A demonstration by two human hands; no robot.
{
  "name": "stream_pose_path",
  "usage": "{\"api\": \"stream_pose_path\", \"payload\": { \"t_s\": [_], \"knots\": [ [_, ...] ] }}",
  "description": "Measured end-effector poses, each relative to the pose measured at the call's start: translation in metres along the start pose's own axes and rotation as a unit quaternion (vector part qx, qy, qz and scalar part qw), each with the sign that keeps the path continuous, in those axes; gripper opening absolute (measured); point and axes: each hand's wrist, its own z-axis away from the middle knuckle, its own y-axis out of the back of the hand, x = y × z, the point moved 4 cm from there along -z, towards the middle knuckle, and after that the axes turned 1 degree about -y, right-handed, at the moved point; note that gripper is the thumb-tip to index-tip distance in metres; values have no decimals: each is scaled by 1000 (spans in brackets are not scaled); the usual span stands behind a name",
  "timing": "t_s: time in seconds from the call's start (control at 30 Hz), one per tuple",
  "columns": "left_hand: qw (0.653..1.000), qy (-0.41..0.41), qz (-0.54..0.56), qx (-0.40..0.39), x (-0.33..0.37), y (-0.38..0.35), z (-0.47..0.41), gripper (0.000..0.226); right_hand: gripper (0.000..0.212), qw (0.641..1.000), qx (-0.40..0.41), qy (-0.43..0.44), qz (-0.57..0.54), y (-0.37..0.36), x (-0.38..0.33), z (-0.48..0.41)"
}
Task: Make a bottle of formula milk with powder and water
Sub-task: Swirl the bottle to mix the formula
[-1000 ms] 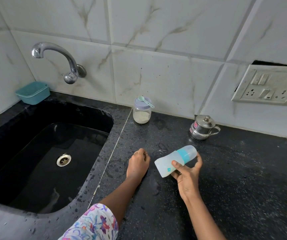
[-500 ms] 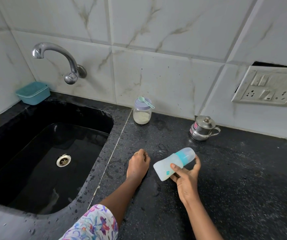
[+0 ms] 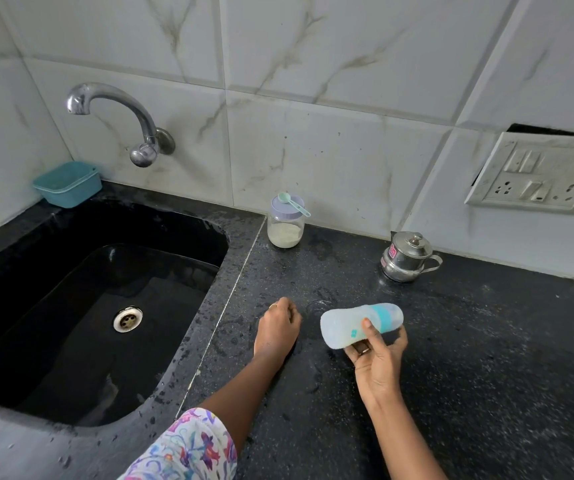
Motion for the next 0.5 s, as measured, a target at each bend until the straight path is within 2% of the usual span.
{"api": "stream_pose_path", "payload": {
  "t_s": [0.1, 0.27, 0.4, 0.5],
  "knots": [
    [1000, -2, 1, 0, 0, 0, 0, 9, 82, 996, -40, 2, 73, -4, -2, 3],
    [1000, 0, 2, 0, 1, 0, 0, 9, 75, 1000, -11, 0, 11, -1, 0, -1],
    [1000, 1, 0, 1, 1, 0, -1, 9, 84, 996, -48, 0, 74, -5, -1, 4],
    [1000, 1, 2, 0, 0, 0, -1, 8, 80, 999, -18, 1, 28, -2, 0, 0]
  ]
}}
